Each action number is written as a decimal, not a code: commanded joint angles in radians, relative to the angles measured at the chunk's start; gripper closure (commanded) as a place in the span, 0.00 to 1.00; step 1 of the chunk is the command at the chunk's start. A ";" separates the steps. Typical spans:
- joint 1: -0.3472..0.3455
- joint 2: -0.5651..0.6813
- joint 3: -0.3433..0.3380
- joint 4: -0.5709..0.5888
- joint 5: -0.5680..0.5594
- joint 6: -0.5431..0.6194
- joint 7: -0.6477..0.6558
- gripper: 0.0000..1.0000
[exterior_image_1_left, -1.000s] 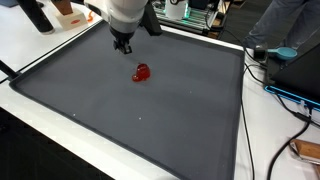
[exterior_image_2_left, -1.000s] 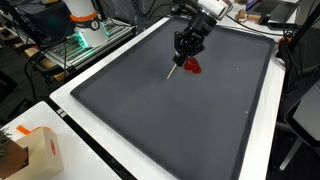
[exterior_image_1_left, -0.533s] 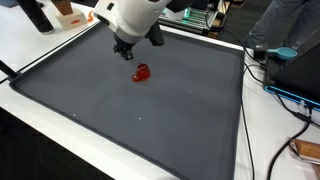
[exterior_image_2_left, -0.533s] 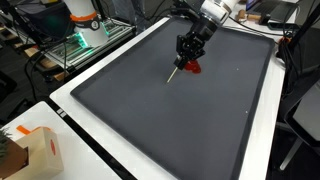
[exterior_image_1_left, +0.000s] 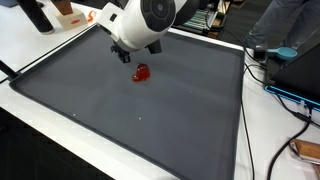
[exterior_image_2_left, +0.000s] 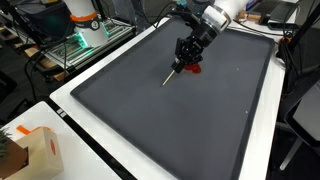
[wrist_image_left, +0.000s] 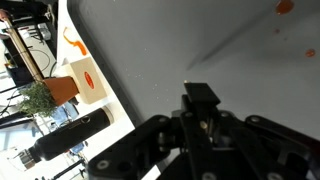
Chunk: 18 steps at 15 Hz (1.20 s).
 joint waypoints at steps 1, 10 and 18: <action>0.006 0.047 0.001 0.050 -0.033 -0.051 0.020 0.97; 0.010 0.077 0.006 0.093 -0.037 -0.061 0.003 0.97; 0.017 0.063 0.014 0.103 -0.028 -0.082 -0.017 0.97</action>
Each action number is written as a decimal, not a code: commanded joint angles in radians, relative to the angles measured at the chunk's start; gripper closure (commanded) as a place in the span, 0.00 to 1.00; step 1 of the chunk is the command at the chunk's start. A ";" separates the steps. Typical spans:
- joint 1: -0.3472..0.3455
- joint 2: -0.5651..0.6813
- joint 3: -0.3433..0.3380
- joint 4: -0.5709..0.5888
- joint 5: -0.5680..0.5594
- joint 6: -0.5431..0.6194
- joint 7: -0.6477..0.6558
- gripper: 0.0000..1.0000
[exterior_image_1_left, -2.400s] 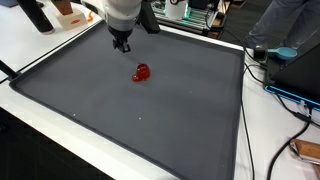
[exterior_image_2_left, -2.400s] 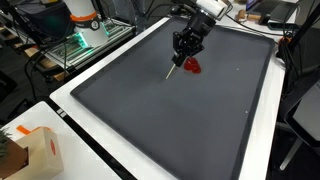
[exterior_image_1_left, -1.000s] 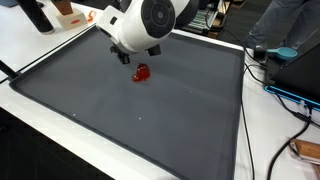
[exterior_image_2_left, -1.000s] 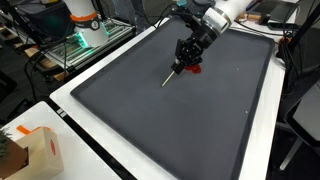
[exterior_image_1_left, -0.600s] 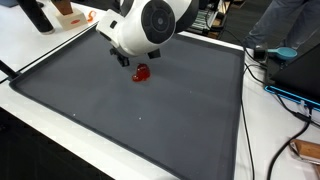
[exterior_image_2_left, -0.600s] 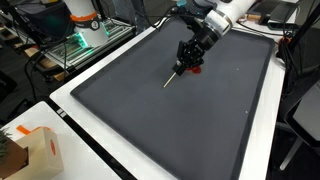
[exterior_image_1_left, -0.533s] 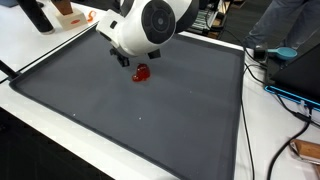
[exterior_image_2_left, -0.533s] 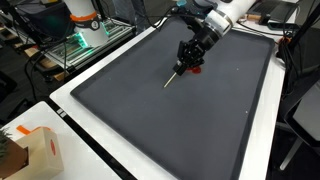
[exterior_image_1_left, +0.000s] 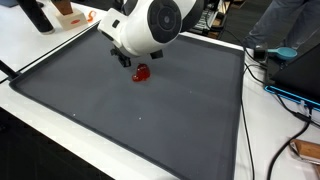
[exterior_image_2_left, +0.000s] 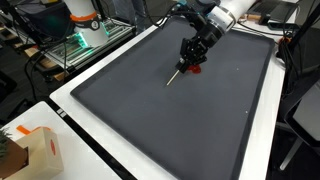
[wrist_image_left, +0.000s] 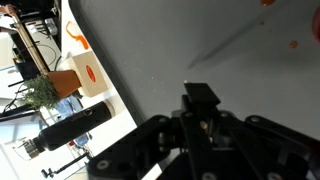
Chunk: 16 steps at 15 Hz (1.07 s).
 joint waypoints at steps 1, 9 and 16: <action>-0.001 0.000 0.013 0.012 -0.015 -0.033 -0.018 0.97; -0.008 -0.033 0.033 0.006 0.000 -0.026 -0.069 0.97; -0.022 -0.085 0.057 -0.011 0.026 -0.014 -0.159 0.97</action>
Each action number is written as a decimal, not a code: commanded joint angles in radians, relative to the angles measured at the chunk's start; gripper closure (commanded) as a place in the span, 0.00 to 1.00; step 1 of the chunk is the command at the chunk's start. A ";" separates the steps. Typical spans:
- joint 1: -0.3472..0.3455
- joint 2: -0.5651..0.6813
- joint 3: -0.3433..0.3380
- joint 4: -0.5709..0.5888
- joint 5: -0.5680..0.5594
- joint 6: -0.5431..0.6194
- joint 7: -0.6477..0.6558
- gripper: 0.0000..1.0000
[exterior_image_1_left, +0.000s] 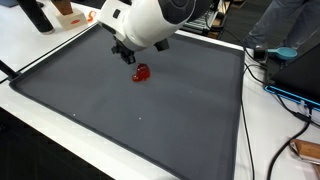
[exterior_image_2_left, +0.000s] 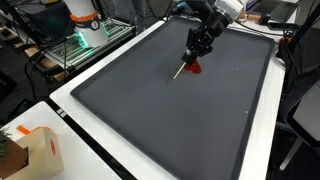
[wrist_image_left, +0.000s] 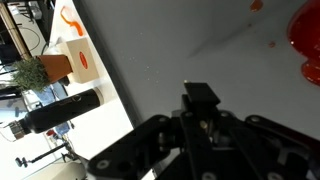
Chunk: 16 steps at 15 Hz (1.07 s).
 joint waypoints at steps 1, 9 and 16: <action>-0.025 -0.051 0.028 -0.030 0.029 0.002 -0.065 0.97; -0.077 -0.140 0.066 -0.048 0.179 0.049 -0.305 0.97; -0.132 -0.224 0.087 -0.070 0.372 0.110 -0.590 0.97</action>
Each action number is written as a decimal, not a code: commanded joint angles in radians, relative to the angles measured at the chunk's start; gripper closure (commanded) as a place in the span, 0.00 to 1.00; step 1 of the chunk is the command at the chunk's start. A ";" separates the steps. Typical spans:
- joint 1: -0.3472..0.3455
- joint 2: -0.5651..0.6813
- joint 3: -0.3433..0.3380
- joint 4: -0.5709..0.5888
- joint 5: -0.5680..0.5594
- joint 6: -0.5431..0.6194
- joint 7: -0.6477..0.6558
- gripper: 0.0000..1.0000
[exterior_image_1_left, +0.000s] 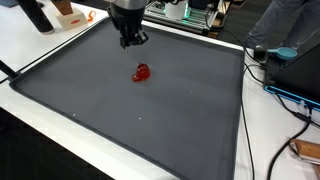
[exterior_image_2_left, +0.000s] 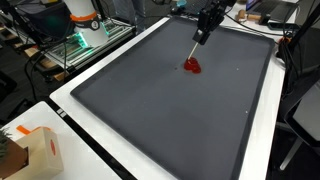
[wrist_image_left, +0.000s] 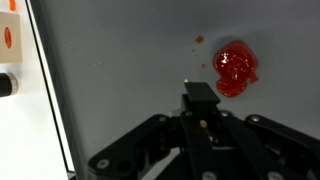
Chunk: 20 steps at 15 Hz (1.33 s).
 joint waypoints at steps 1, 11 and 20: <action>-0.042 -0.068 0.020 -0.062 0.101 0.041 -0.135 0.97; -0.115 -0.121 0.043 -0.108 0.294 0.062 -0.432 0.97; -0.145 -0.126 0.069 -0.163 0.343 0.139 -0.666 0.97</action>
